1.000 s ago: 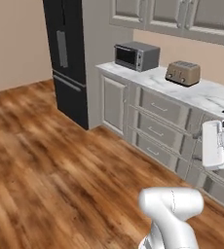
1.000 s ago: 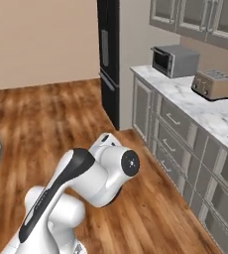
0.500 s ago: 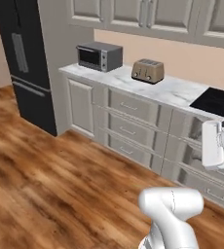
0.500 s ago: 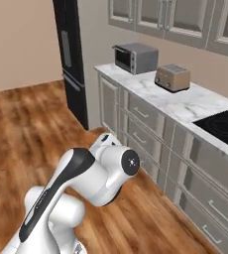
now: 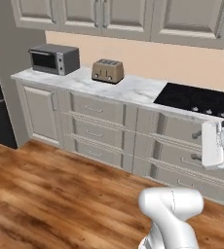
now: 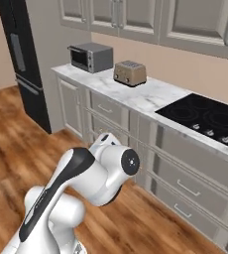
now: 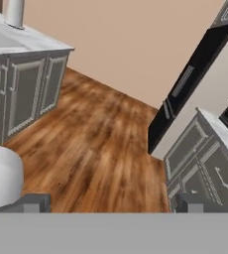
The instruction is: Open the cabinet directly in front. Then move the wine and the mug to the dining counter with the jar on it.
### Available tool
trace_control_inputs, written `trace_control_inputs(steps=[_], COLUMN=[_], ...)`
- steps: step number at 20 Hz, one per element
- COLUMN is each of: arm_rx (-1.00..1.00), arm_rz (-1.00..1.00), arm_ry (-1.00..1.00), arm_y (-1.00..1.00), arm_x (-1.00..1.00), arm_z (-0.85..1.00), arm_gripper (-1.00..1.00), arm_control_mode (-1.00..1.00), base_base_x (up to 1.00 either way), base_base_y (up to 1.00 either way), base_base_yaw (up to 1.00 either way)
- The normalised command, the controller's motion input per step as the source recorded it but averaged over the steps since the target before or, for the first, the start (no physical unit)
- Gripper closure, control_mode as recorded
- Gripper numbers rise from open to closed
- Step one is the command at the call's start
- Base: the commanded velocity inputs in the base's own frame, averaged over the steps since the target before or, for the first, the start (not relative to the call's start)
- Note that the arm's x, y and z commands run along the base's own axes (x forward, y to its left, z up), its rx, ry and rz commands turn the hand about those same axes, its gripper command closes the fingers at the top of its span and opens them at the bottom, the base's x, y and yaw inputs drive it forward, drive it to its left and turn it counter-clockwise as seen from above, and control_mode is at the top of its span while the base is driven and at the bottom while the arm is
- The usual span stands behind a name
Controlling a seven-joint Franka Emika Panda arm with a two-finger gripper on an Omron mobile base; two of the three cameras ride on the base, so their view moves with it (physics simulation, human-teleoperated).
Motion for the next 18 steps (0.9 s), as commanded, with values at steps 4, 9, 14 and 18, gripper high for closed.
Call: trace_control_inputs(steps=[4,9,14,18], arm_rx=[0.00,0.00,0.00,0.00], arm_rz=[0.00,0.00,0.00,0.00], arm_ry=[0.00,0.00,0.00,0.00], arm_y=[0.00,0.00,0.00,0.00], arm_x=[0.00,0.00,0.00,0.00], arm_z=[0.00,0.00,0.00,0.00], arm_gripper=[-1.00,-1.00,-1.00,-1.00], arm_control_mode=[1.00,1.00,1.00,1.00], base_base_x=[0.00,0.00,0.00,0.00], base_base_y=[-0.21,-0.22,-0.22,-0.17], base_base_yaw=[-0.37,-0.39,-0.39,-0.35])
